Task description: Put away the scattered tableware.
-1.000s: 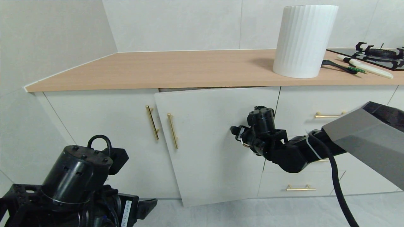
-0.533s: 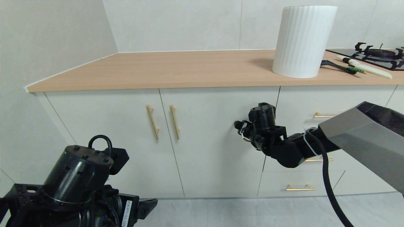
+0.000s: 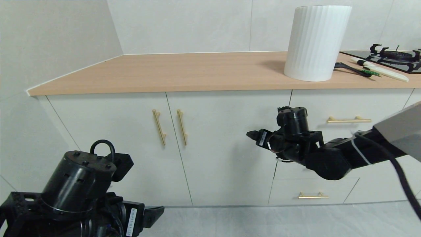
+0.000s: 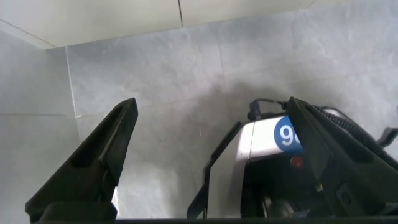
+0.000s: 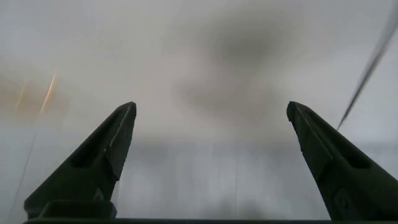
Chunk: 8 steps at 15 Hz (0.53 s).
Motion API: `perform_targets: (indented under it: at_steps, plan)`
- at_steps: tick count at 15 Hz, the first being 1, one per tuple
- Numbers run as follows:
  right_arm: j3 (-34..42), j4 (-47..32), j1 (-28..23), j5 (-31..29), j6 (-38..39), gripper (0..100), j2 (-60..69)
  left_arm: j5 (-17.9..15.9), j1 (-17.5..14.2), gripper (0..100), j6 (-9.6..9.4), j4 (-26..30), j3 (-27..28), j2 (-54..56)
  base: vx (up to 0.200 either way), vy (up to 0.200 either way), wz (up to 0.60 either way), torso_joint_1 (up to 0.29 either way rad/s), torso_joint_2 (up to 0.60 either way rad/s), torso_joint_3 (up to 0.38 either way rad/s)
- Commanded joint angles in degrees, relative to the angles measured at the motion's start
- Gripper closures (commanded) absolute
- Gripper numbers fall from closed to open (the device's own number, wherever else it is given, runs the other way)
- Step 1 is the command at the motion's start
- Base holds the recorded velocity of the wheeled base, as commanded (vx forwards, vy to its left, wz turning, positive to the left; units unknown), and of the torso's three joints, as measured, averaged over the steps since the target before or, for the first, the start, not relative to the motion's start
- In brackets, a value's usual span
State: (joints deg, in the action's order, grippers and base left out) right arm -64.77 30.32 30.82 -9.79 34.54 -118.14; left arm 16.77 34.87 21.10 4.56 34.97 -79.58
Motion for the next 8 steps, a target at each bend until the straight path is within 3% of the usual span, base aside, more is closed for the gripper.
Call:
perform_targets:
  at_steps: [1, 4, 8]
  plan:
    - [10.63, -5.01, -0.32, 11.72, -5.80, 0, 16.10, 0.10, -0.06, 0, 0.08, -0.08, 0.27, 1.45, 0.000, 0.000, 0.00, 0.000, 0.00, 0.000]
    - [13.79, -5.18, -0.32, 6.36, -12.04, 0, 20.93, 0.36, -0.68, 0, -0.10, -2.01, 0.45, 5.14, 0.000, 0.000, 0.00, 0.000, 0.00, 0.000]
    - [22.49, -4.92, -1.02, -0.93, -13.71, 0, 34.99, 5.11, -4.81, 0, -2.03, -7.28, -1.93, 11.20, 0.000, 0.000, 0.00, 0.000, 0.00, 0.000]
